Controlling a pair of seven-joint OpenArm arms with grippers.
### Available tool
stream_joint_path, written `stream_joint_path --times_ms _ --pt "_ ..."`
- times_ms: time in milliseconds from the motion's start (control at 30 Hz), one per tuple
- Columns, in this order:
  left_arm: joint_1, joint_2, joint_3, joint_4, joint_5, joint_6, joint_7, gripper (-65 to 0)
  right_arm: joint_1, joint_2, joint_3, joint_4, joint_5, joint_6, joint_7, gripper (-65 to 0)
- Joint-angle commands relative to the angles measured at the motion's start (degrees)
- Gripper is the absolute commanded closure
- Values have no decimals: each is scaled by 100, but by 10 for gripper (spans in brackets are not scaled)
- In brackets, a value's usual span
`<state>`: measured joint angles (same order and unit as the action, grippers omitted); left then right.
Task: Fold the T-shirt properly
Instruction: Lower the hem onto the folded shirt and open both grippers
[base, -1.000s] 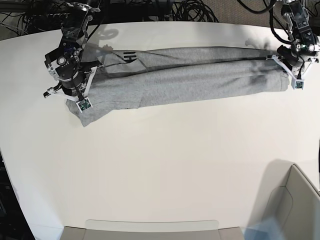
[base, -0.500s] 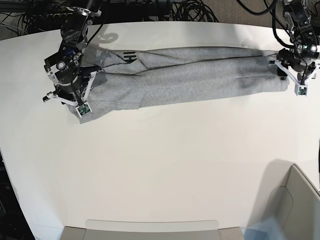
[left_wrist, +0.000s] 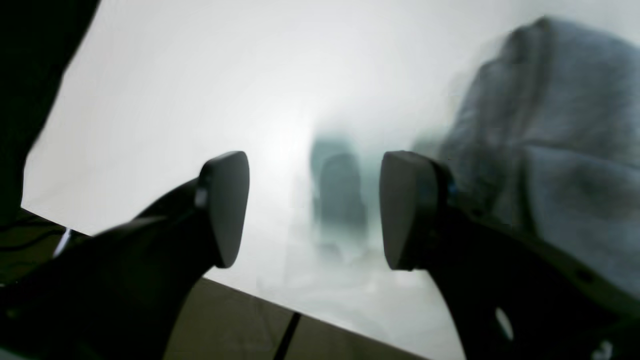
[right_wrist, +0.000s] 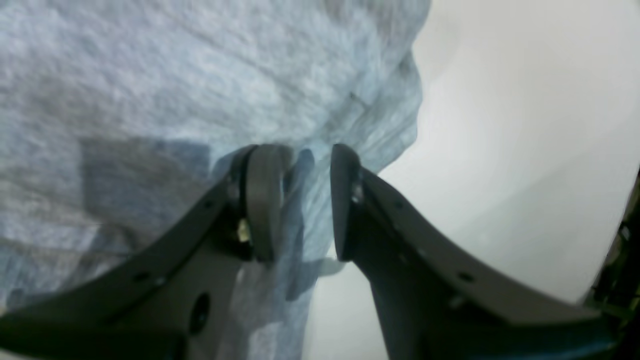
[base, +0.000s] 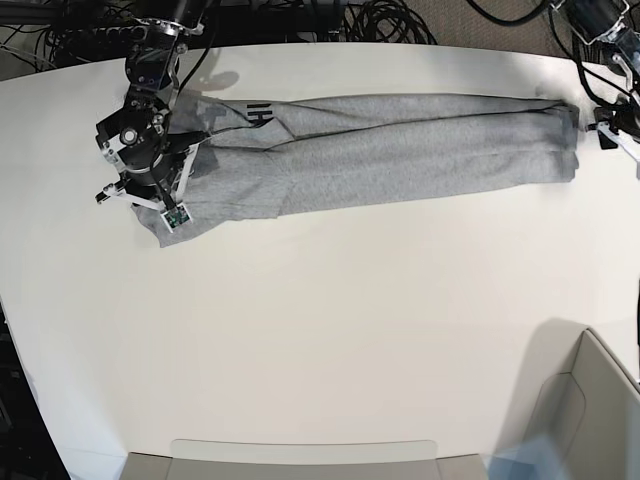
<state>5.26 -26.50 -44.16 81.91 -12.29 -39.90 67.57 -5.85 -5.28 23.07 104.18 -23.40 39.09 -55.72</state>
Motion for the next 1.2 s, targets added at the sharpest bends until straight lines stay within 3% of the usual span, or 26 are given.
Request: stream_joint_path --times_ms 0,167,533,700,933,1167 --pt "-55 -62 51 24 -85 -10 -45 -407 79 14 -8 92 15 91 56 -180" --pt "-64 -53 34 7 -120 -10 34 -407 150 5 -17 92 15 91 12 -180" --pt "-363 -62 -195 24 -138 -10 878 -407 167 -4 -87 92 6 91 12 -180" --pt "-451 -36 -151 534 -94 -10 1243 -406 141 -4 -254 92 -12 91 12 -180" --pt "-249 439 -142 1818 -85 -10 1243 -393 176 -4 -272 92 6 91 12 -180" --pt "-249 747 -133 1950 -94 -10 1243 -394 150 14 -500 92 -29 91 12 -180"
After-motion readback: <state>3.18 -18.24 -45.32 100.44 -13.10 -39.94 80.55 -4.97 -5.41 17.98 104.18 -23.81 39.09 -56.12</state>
